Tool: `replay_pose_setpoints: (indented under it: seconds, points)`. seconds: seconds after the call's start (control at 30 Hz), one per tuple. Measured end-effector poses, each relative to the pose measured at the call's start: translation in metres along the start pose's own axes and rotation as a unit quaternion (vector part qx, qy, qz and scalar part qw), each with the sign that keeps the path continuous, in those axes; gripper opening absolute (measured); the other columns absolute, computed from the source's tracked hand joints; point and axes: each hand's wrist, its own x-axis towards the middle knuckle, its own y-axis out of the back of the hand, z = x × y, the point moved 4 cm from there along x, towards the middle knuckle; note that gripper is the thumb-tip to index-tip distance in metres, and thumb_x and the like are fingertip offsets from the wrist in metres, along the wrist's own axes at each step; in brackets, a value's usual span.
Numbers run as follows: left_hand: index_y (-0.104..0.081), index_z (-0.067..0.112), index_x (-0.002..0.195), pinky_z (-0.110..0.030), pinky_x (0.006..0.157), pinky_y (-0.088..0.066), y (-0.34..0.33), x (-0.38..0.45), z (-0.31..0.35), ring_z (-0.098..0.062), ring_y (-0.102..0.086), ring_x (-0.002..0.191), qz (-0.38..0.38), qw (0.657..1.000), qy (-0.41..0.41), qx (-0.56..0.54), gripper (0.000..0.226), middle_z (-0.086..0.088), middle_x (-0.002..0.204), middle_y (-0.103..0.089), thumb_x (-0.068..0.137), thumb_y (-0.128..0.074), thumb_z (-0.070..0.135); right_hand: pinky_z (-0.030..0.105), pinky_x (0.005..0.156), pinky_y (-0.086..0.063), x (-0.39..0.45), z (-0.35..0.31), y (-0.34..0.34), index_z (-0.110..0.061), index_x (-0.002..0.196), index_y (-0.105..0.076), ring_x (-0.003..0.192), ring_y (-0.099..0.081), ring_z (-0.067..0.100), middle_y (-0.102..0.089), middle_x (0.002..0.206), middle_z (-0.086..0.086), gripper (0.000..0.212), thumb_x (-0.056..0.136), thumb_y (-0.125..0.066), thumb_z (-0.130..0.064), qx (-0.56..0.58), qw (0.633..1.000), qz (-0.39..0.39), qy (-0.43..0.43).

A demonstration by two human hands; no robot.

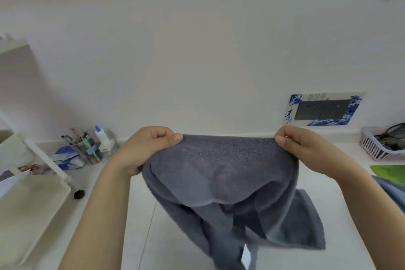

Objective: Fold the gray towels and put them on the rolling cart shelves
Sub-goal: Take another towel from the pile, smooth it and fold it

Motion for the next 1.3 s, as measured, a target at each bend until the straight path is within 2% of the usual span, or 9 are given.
replay_pose_setpoints:
  seconds: [0.13,0.3,0.43,0.57,0.7,0.87,1.0,1.13,1.3]
  points:
    - [-0.067,0.011,0.071,-0.017,0.054,-0.046,0.012,0.021,-0.001,-0.008,-0.058,0.057,-0.024,0.995,0.052,0.088,0.022,0.002,0.064,-0.065,0.072,-0.072,0.032,0.028,0.068,-0.043,0.012,0.0,-0.005,-0.025,0.079,-0.059,0.069,-0.056,0.008,-0.063,0.072,-0.007,0.019,0.095,-0.05,-0.028,0.015,0.999,0.019,-0.026]
    - [-0.069,0.014,0.081,-0.016,0.063,-0.041,-0.007,0.081,-0.077,-0.01,-0.059,0.077,0.084,0.983,0.055,0.154,0.016,0.002,0.082,-0.067,0.082,-0.072,0.03,0.024,0.064,-0.039,0.047,0.058,-0.038,-0.021,0.087,-0.063,0.076,-0.056,0.015,-0.063,0.08,-0.003,0.007,0.092,-0.057,-0.023,-0.058,0.993,0.056,-0.082]
    - [-0.065,0.023,0.095,-0.021,0.08,-0.042,-0.035,0.095,-0.157,-0.012,-0.059,0.095,0.103,0.975,0.087,0.174,0.013,0.004,0.102,-0.064,0.085,-0.068,0.031,0.026,0.087,-0.04,0.049,0.117,-0.085,-0.022,0.105,-0.067,0.095,-0.053,0.017,-0.061,0.104,0.001,0.017,0.089,-0.062,-0.019,-0.096,0.99,0.001,-0.1]
    - [-0.066,0.023,0.085,-0.022,0.079,-0.044,-0.057,0.073,-0.213,-0.011,-0.061,0.089,0.067,0.97,0.147,0.18,0.004,0.009,0.09,-0.067,0.085,-0.067,0.027,0.012,0.079,-0.04,0.029,0.142,-0.135,-0.023,0.098,-0.07,0.093,-0.058,0.008,-0.064,0.099,-0.005,0.013,0.087,-0.065,-0.019,-0.057,0.982,-0.116,-0.136]
    - [-0.065,0.024,0.094,-0.017,0.075,-0.043,-0.068,0.039,-0.256,-0.007,-0.058,0.088,0.049,0.96,0.189,0.201,0.019,0.009,0.096,-0.062,0.081,-0.072,0.035,0.018,0.095,-0.04,0.012,0.16,-0.178,-0.039,0.102,-0.065,0.107,-0.055,0.002,-0.063,0.111,-0.016,0.023,0.081,-0.071,-0.033,-0.018,0.971,-0.178,-0.156]
    - [-0.051,0.028,0.099,-0.021,0.086,-0.039,-0.062,0.004,-0.282,-0.01,-0.047,0.096,0.123,0.952,0.182,0.212,0.042,0.007,0.106,-0.04,0.07,-0.081,0.036,0.026,0.106,-0.026,0.007,0.181,-0.212,-0.035,0.121,-0.061,0.124,-0.038,0.014,-0.05,0.129,-0.011,0.044,0.079,-0.071,-0.043,-0.096,0.971,-0.161,-0.148]
    - [-0.048,0.024,0.102,-0.021,0.079,-0.042,-0.054,-0.014,-0.294,-0.014,-0.05,0.092,0.145,0.952,0.205,0.176,0.046,0.005,0.104,-0.045,0.071,-0.081,0.028,0.03,0.102,-0.029,0.002,0.192,-0.223,-0.03,0.11,-0.067,0.113,-0.043,0.018,-0.054,0.12,-0.006,0.034,0.078,-0.073,-0.036,-0.137,0.979,-0.076,-0.132]
    - [-0.057,0.015,0.091,-0.015,0.062,-0.039,-0.046,-0.018,-0.295,-0.009,-0.056,0.075,0.127,0.955,0.227,0.143,0.023,0.006,0.083,-0.06,0.08,-0.074,0.025,0.03,0.09,-0.034,0.005,0.193,-0.228,-0.02,0.089,-0.074,0.099,-0.051,0.024,-0.061,0.103,0.0,0.015,0.076,-0.077,-0.025,-0.127,0.984,-0.015,-0.122]
    - [-0.068,0.009,0.074,-0.02,0.066,-0.042,-0.02,-0.02,-0.28,-0.011,-0.059,0.074,0.099,0.966,0.235,0.04,0.021,0.003,0.073,-0.065,0.084,-0.069,0.027,0.014,0.073,-0.038,0.01,0.185,-0.205,-0.024,0.081,-0.073,0.081,-0.056,0.005,-0.065,0.083,-0.013,0.006,0.082,-0.071,-0.029,-0.039,0.982,-0.079,-0.165]
